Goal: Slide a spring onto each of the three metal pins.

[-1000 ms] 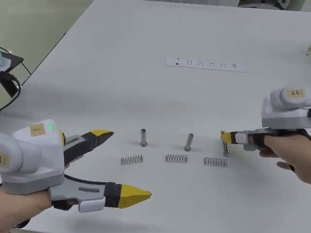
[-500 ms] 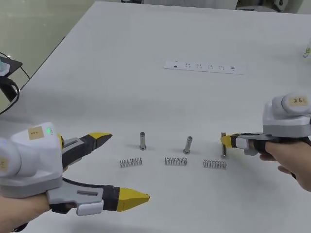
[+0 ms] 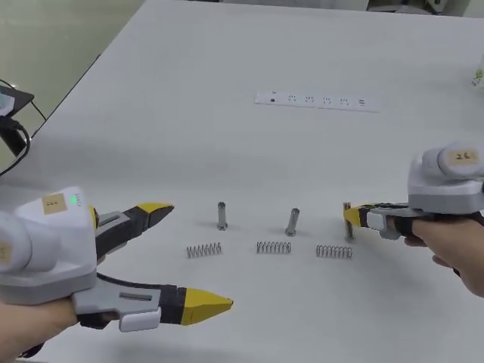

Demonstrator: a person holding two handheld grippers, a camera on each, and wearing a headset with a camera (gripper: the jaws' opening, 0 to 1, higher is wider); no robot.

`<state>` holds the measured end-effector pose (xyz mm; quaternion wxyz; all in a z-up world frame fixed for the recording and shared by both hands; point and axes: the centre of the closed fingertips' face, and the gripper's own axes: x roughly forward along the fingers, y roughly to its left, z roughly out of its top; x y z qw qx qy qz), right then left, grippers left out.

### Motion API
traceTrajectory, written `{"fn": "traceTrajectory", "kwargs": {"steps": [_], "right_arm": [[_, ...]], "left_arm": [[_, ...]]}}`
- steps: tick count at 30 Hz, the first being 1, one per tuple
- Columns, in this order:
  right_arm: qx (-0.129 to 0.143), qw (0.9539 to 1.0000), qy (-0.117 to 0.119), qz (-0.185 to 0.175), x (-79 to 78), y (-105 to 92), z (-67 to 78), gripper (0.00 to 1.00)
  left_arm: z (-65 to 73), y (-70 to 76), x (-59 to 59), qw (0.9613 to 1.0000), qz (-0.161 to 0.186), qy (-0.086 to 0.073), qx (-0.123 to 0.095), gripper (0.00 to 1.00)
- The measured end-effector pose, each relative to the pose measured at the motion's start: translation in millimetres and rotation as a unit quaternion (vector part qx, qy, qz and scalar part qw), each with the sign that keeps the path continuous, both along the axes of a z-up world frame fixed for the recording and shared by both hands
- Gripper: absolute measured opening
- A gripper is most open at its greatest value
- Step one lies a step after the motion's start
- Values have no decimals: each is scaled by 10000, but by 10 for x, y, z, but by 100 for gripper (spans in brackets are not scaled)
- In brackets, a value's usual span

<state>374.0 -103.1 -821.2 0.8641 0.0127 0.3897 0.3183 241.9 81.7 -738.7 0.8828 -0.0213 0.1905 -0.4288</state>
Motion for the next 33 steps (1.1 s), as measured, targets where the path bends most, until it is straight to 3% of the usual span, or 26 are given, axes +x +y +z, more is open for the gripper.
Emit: {"fn": "traceTrajectory", "kwargs": {"steps": [15, 33], "right_arm": [[6, 9997, -206, 93, 8, 0, 48, 4], [177, 9970, -753, 27, -13, -1, 114, 4]], "left_arm": [[-2, 4, 7, 10000, 17, 3, 13, 98], [0, -4, 8, 10000, 1, 3, 28, 98]]}}
